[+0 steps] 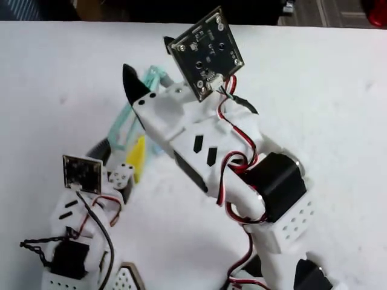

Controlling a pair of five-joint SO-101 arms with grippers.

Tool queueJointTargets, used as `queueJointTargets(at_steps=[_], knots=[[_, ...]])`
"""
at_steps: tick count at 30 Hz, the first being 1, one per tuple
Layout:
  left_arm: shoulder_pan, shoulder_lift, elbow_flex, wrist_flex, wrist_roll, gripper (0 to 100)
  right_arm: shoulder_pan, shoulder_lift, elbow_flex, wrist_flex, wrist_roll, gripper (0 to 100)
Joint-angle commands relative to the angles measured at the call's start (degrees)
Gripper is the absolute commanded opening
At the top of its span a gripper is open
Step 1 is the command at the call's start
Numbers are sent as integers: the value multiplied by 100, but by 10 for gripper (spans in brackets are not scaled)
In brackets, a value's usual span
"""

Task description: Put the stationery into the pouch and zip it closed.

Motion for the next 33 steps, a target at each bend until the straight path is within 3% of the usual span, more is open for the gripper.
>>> queueJointTargets(at_steps=[1,4,14,22,33], knots=[[-22,-66,-53,44,53,197,558,-13,-53,13,26,227],[-22,-66,-53,114,53,197,1297,66,114,31,-176,227],[-22,-66,-53,114,53,196,3574,1323,1284,48,-2145,227],[-22,-66,-53,114,53,196,4031,3073,1574,-189,-3692,227],[-22,-66,-53,114,44,196,3978,4532,1574,-1059,-3798,227]])
